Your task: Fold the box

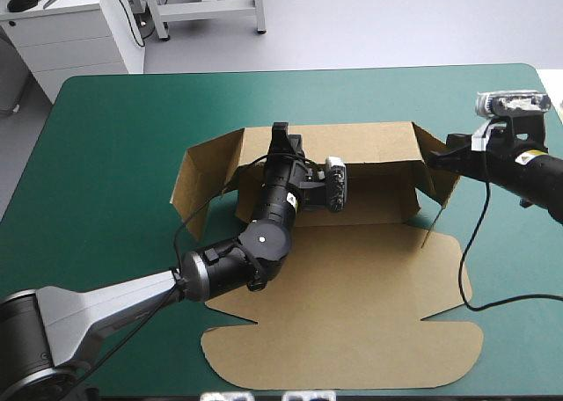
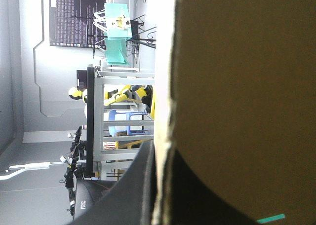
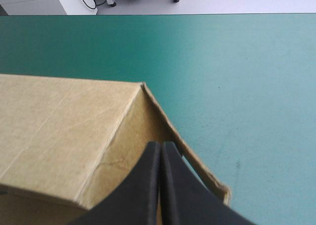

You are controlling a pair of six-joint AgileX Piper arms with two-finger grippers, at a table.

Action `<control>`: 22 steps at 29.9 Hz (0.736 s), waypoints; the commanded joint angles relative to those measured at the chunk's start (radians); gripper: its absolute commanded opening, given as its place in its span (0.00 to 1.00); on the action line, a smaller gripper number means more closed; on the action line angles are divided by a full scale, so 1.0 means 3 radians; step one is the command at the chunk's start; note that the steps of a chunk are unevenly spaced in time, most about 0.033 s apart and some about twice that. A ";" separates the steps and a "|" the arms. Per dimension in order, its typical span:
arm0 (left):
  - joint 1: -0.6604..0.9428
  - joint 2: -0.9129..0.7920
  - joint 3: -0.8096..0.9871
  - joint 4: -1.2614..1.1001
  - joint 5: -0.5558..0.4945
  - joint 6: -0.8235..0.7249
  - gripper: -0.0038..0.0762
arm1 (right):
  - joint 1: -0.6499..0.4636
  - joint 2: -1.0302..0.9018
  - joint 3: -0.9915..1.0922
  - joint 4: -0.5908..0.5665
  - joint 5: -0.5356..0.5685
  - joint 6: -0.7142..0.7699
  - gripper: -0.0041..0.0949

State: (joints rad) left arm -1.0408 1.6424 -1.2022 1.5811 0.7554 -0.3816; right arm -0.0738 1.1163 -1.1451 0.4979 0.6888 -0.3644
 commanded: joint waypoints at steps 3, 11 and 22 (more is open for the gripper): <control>-0.0009 -0.0181 -0.0088 0.0215 0.0090 -0.0059 0.04 | -0.0020 0.0334 -0.0414 -0.0146 -0.0296 0.0297 0.02; -0.0009 -0.0181 -0.0088 0.0215 0.0085 -0.0059 0.04 | -0.0020 0.0862 -0.0734 -0.0416 -0.0134 0.0452 0.02; -0.0009 -0.0181 -0.0088 0.0200 0.0076 -0.0065 0.04 | -0.0020 0.0951 -0.0705 -0.0408 0.0353 0.0134 0.02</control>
State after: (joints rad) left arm -1.0408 1.6424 -1.2022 1.5811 0.7520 -0.3816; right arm -0.0738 1.4437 -1.3284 0.3603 0.7949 -0.2916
